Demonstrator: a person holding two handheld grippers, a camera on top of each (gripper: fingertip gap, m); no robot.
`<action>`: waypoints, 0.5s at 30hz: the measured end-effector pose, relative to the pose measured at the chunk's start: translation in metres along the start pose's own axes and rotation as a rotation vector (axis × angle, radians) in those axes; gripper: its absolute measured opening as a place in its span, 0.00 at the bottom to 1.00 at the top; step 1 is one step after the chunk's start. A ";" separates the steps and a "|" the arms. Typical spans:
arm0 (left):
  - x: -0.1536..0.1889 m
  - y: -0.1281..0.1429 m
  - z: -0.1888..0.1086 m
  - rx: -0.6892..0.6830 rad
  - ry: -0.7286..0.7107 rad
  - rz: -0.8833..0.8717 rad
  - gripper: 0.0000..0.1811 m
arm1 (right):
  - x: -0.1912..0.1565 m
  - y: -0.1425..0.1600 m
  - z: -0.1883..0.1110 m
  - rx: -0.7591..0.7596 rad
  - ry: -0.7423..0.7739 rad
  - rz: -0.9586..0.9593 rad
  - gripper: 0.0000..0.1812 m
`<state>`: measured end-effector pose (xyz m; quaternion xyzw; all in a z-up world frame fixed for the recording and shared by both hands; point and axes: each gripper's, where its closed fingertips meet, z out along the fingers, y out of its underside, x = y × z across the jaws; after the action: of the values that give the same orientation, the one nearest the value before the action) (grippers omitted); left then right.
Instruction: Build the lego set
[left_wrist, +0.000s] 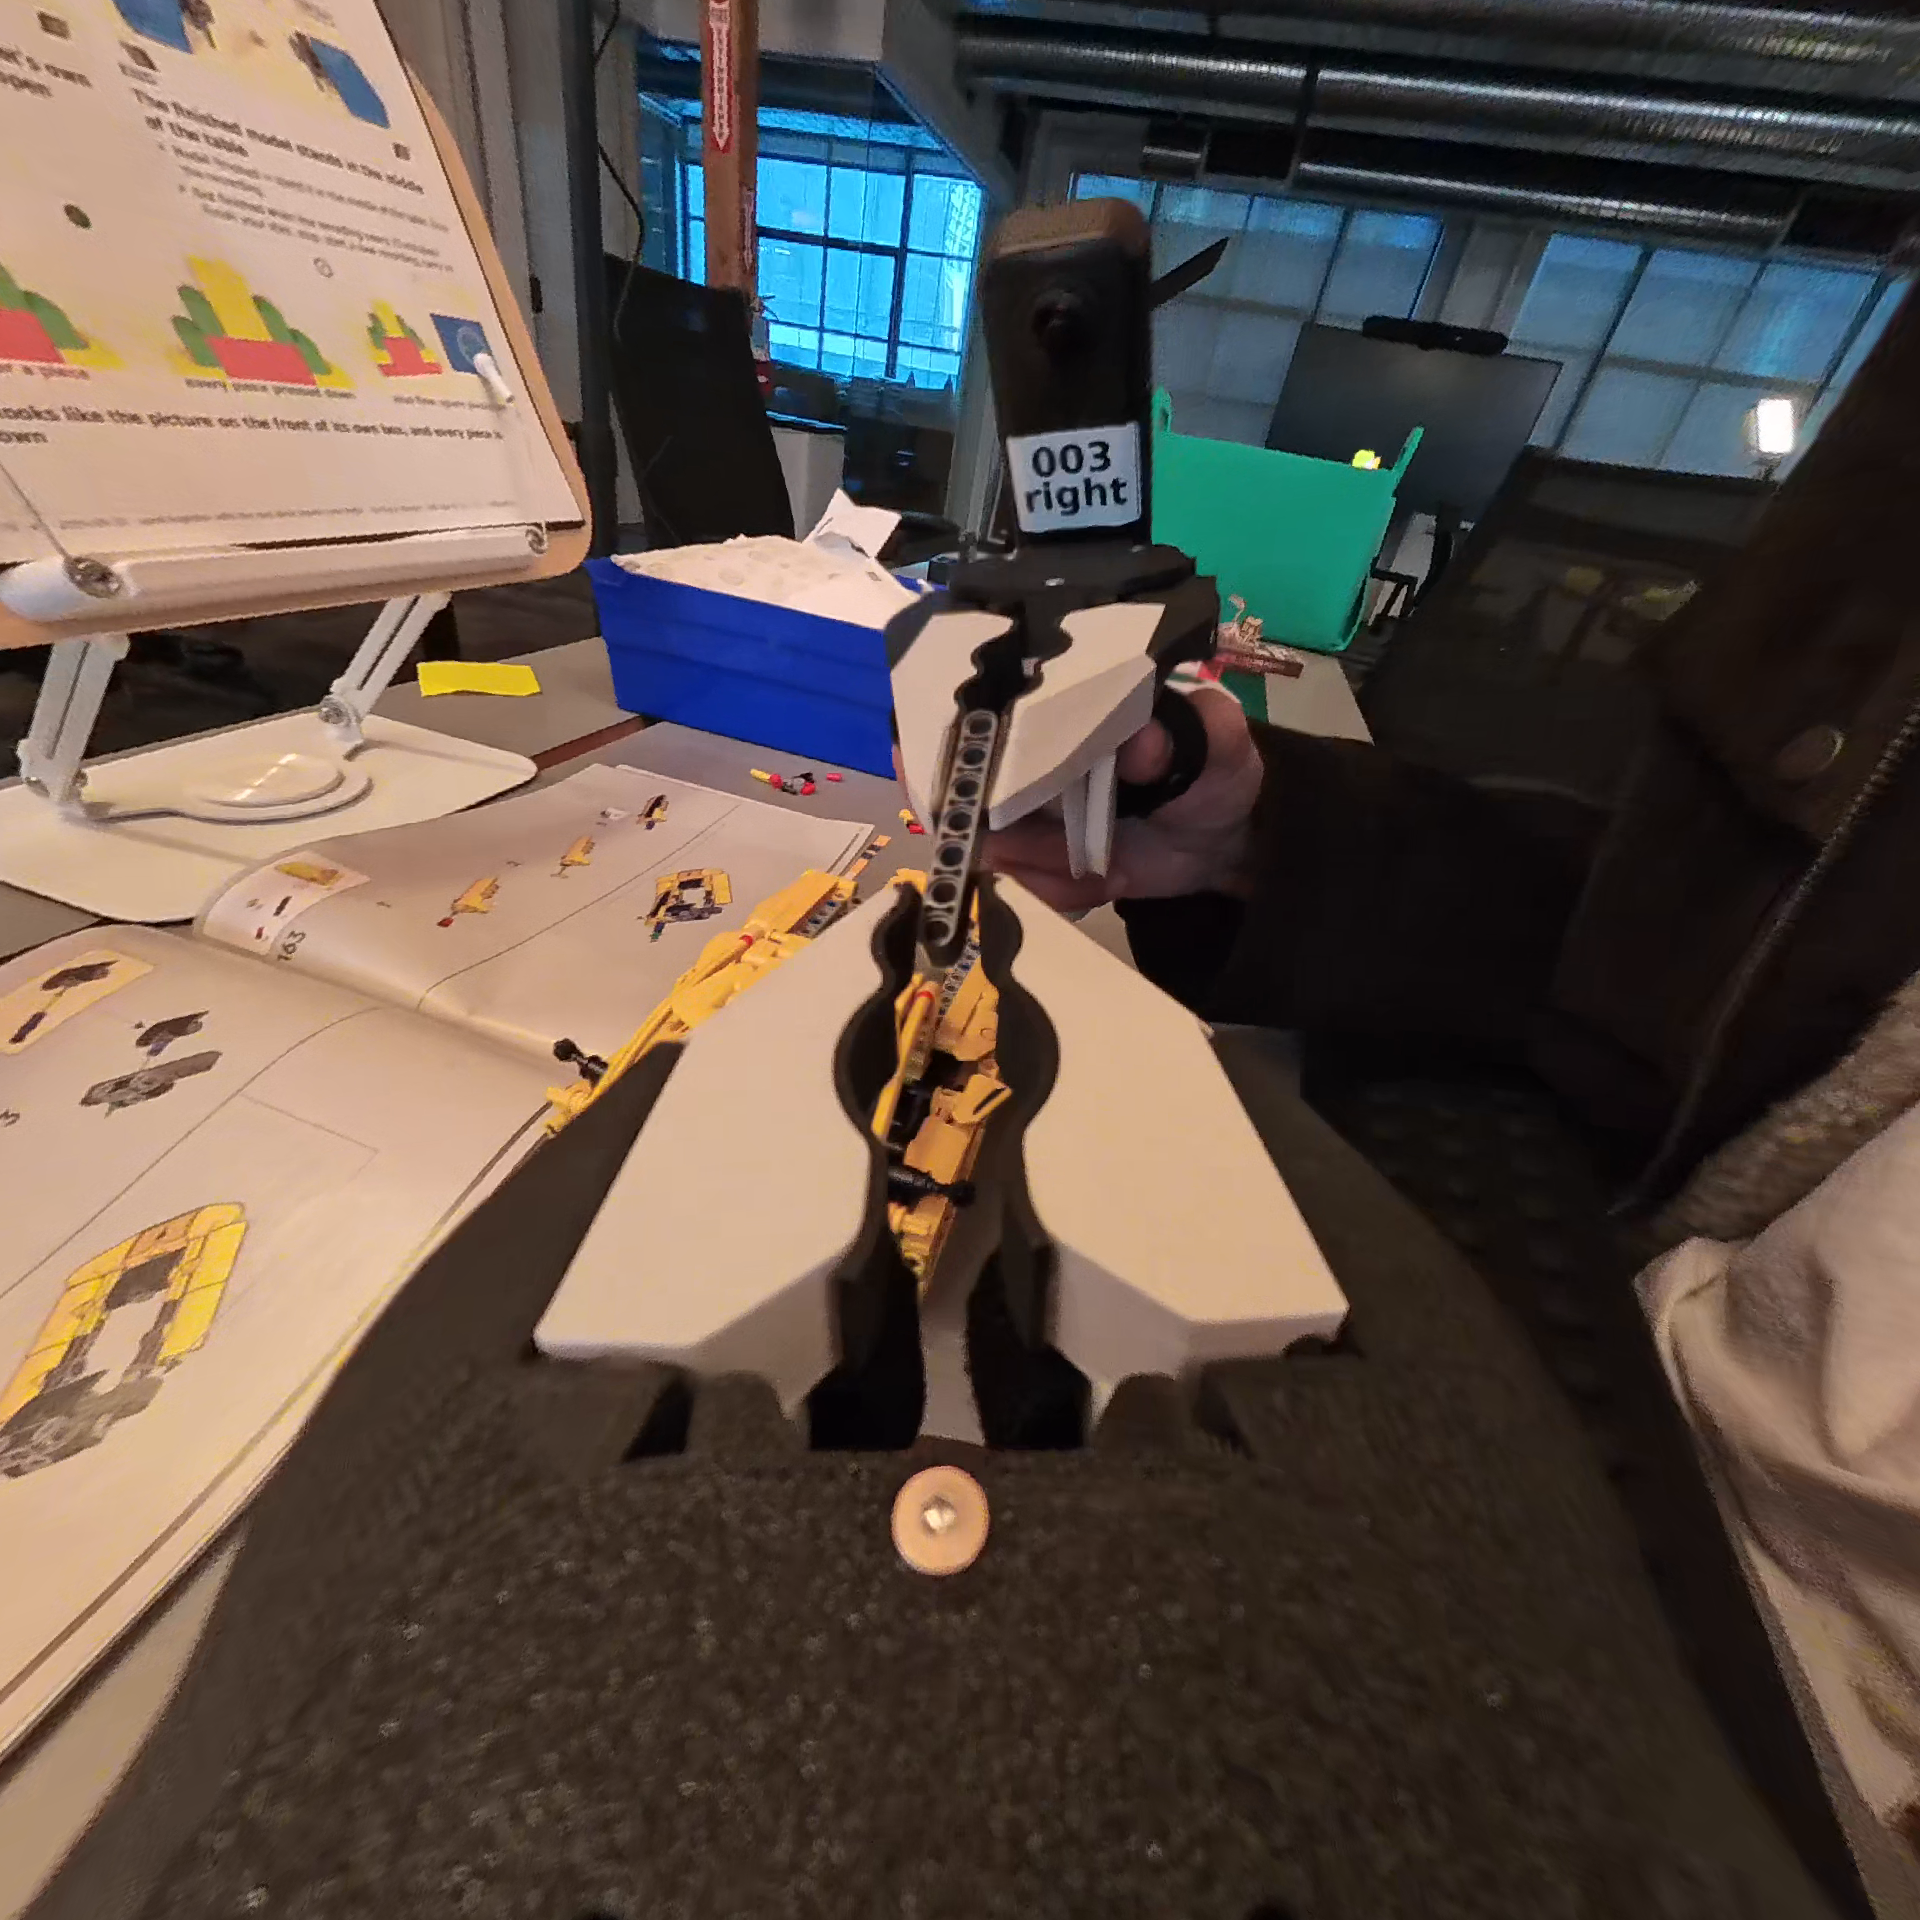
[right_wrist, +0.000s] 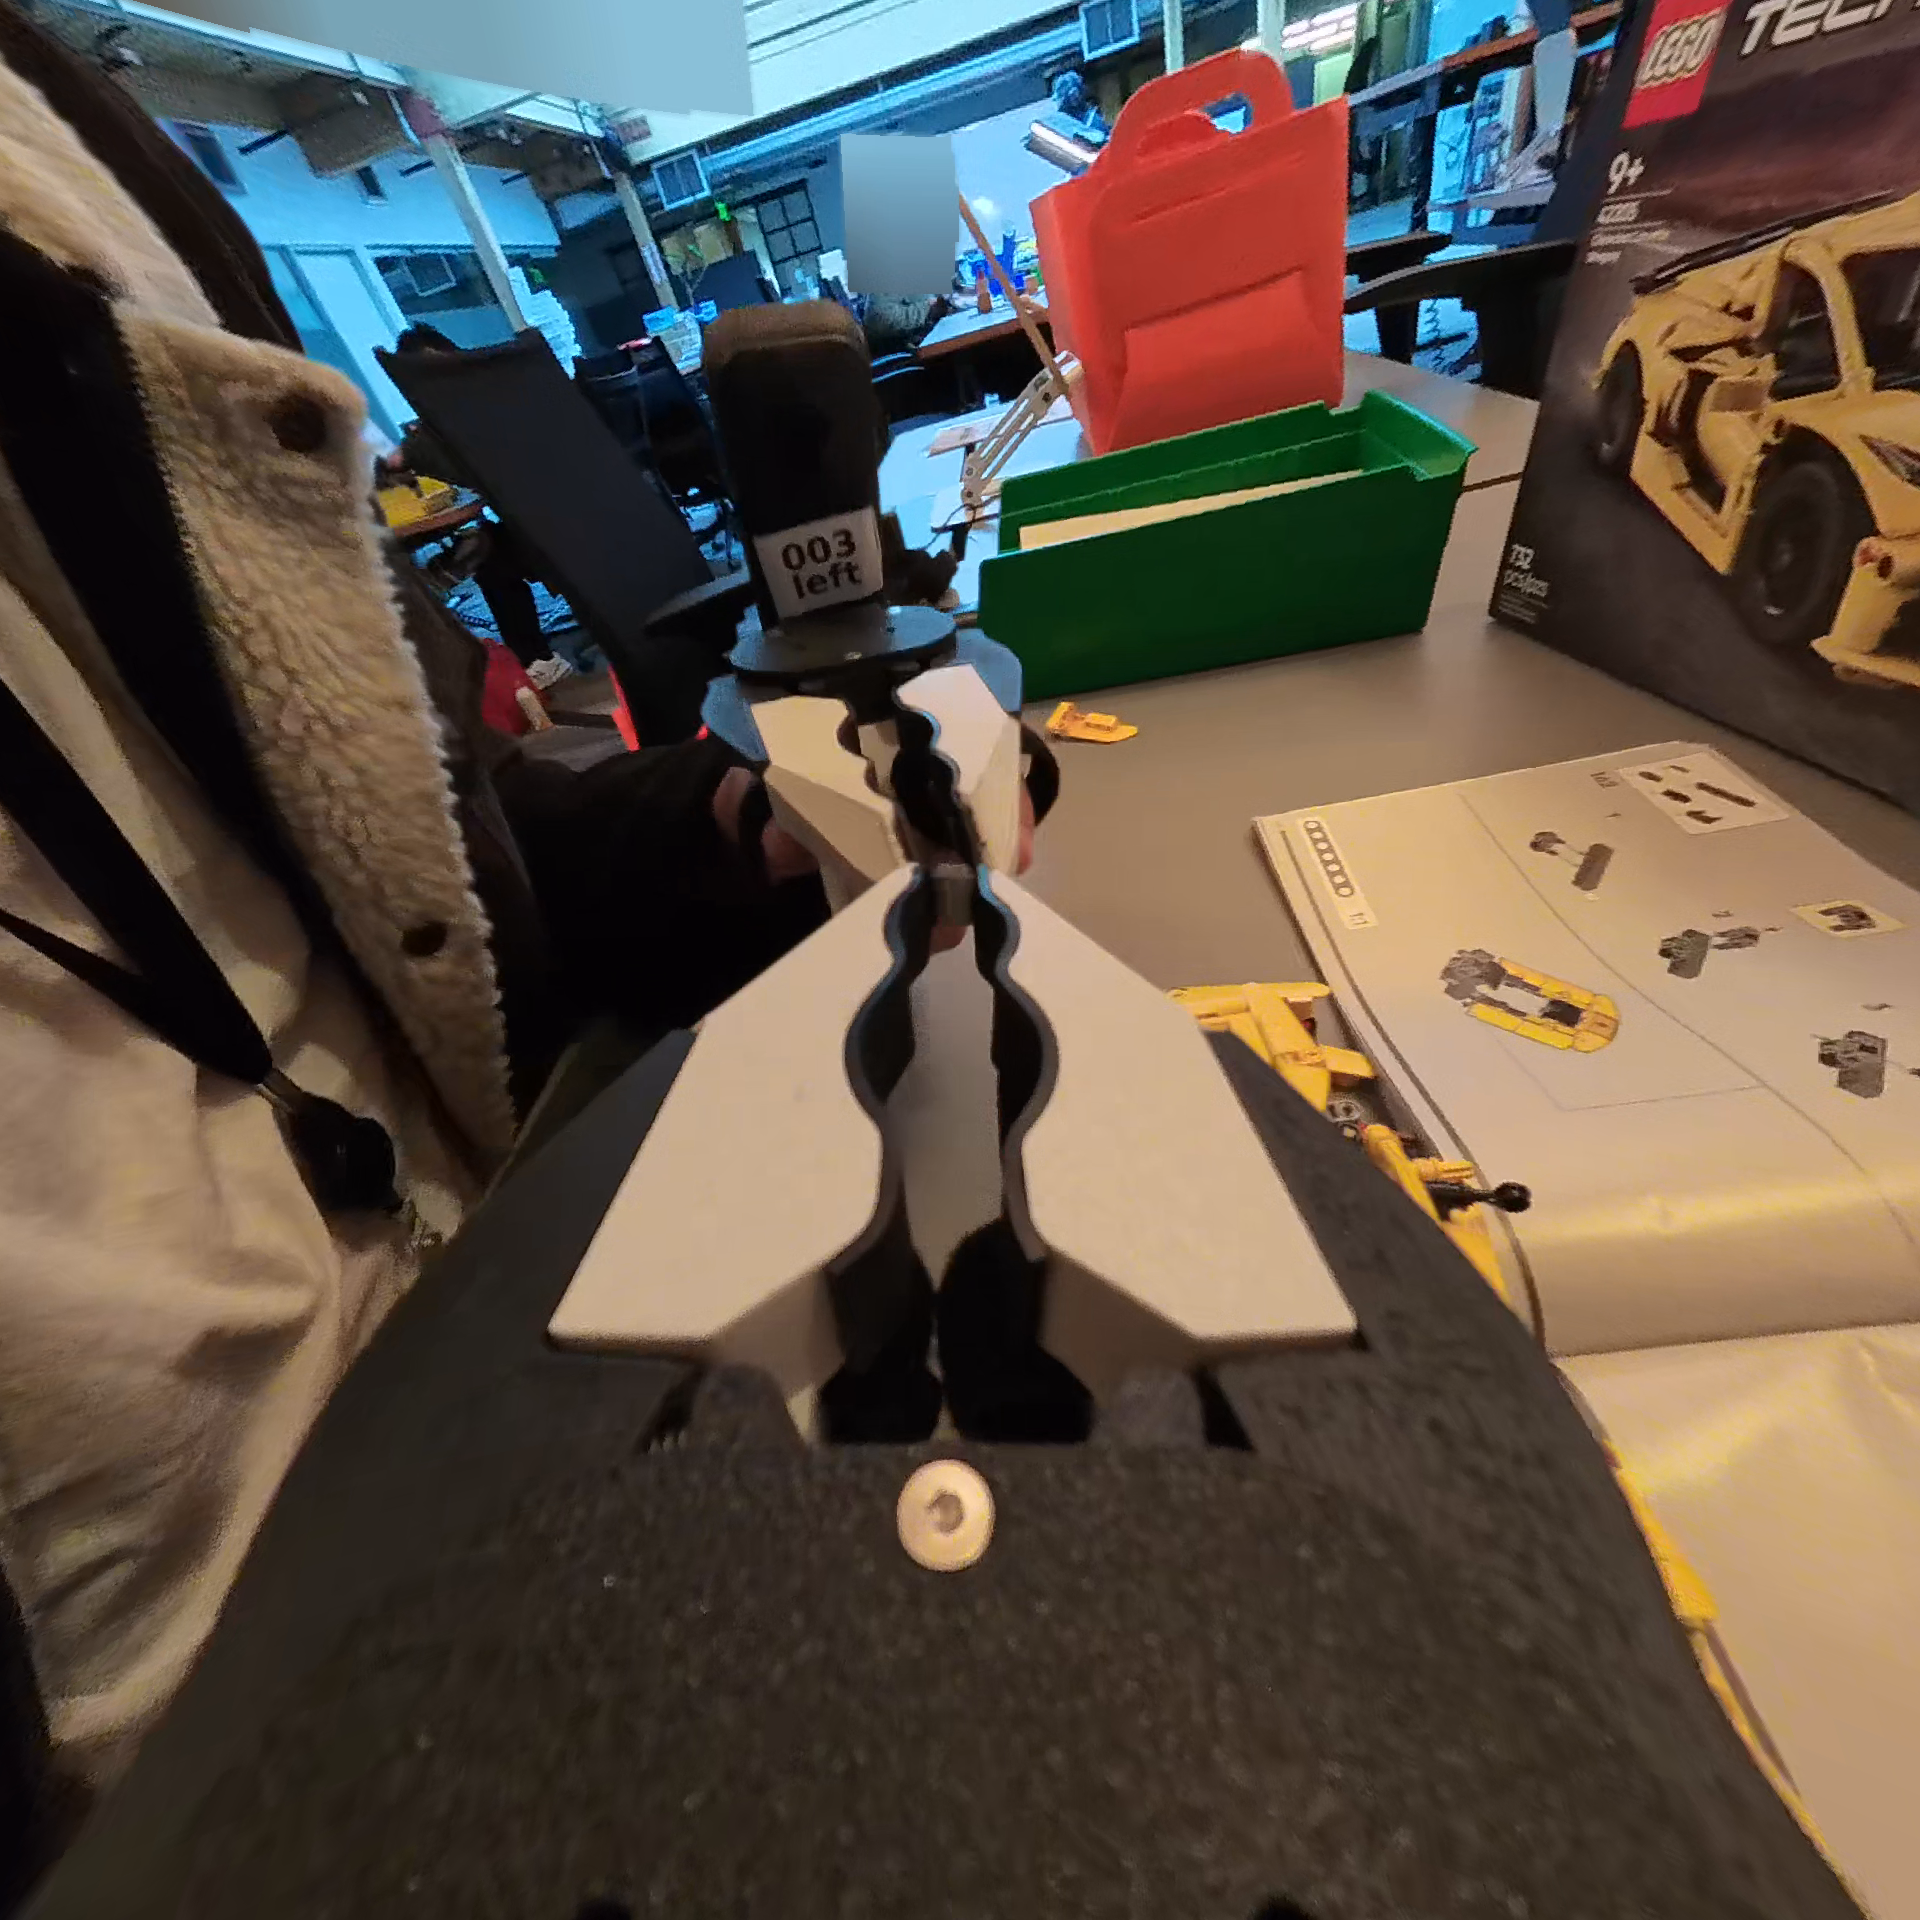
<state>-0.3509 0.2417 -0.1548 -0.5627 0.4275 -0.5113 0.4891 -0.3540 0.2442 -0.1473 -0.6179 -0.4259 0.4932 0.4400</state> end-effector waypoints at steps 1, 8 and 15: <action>0.001 0.000 0.000 -0.002 0.002 0.007 0.06 | -0.001 0.000 0.000 0.001 -0.004 -0.003 0.04; 0.008 0.008 0.003 -0.048 0.018 0.043 0.04 | -0.004 0.009 -0.003 -0.024 0.011 -0.051 0.05; 0.014 0.002 0.003 -0.013 0.038 0.036 0.04 | -0.008 0.009 0.000 0.016 -0.002 -0.052 0.06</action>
<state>-0.3465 0.2282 -0.1542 -0.5483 0.4504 -0.5100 0.4863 -0.3540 0.2340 -0.1544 -0.6025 -0.4382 0.4857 0.4572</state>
